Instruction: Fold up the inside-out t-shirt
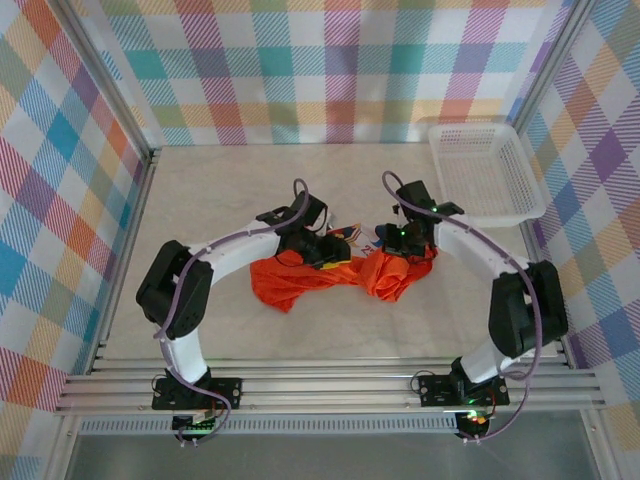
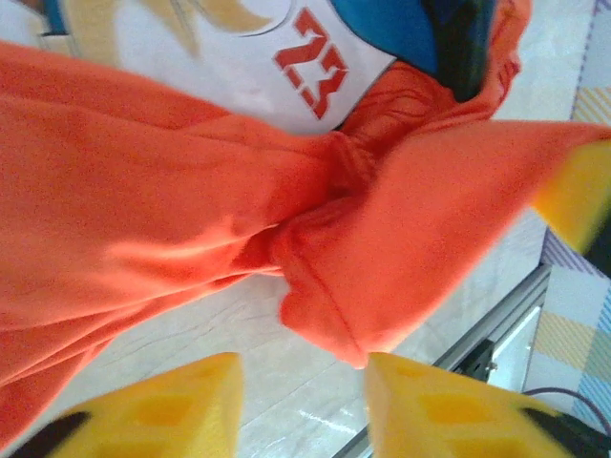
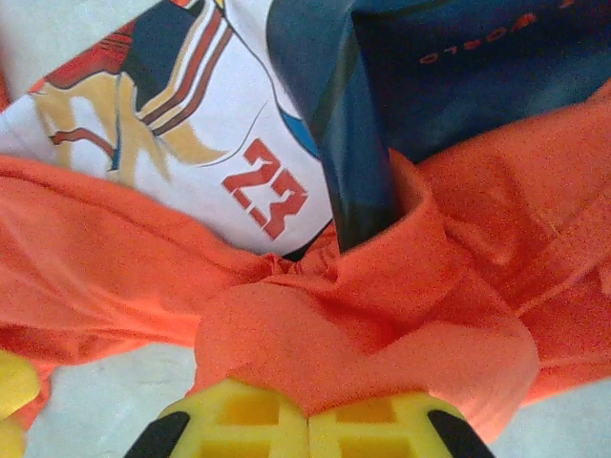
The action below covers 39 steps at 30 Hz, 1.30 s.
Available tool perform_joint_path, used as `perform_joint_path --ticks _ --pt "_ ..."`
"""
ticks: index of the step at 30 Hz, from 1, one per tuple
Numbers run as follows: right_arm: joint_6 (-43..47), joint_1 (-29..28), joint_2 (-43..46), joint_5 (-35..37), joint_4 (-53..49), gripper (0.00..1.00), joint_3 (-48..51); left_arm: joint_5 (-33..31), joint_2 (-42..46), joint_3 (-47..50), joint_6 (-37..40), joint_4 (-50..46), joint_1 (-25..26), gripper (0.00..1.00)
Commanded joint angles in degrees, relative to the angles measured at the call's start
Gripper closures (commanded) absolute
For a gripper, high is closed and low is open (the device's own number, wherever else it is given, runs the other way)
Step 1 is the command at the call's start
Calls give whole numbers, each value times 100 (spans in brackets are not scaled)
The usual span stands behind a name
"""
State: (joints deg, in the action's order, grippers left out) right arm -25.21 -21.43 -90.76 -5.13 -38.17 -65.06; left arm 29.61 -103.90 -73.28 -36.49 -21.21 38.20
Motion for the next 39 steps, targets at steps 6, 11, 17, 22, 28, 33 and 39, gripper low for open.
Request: perform_joint_path --ticks 6,11,17,22,28,33,39 --pt "247 126 -399 -401 291 90 -270 291 -483 -217 219 786 441 46" --pt "202 122 -431 -436 235 89 -321 309 -746 -385 642 803 602 46" --pt "183 133 -427 -532 187 88 -347 2 -1189 -708 762 679 666 50" --pt "255 140 -363 -471 101 89 -341 -324 -1382 -1164 835 163 637 100" --pt "518 420 -348 -229 -69 90 -354 -471 -720 -1173 874 -133 369 100" --pt "722 615 -413 -105 -281 84 -596 -360 -529 -1038 783 -26 159 100" --pt "539 593 -274 -457 -444 70 -719 -55 -839 -1061 480 326 118 100"
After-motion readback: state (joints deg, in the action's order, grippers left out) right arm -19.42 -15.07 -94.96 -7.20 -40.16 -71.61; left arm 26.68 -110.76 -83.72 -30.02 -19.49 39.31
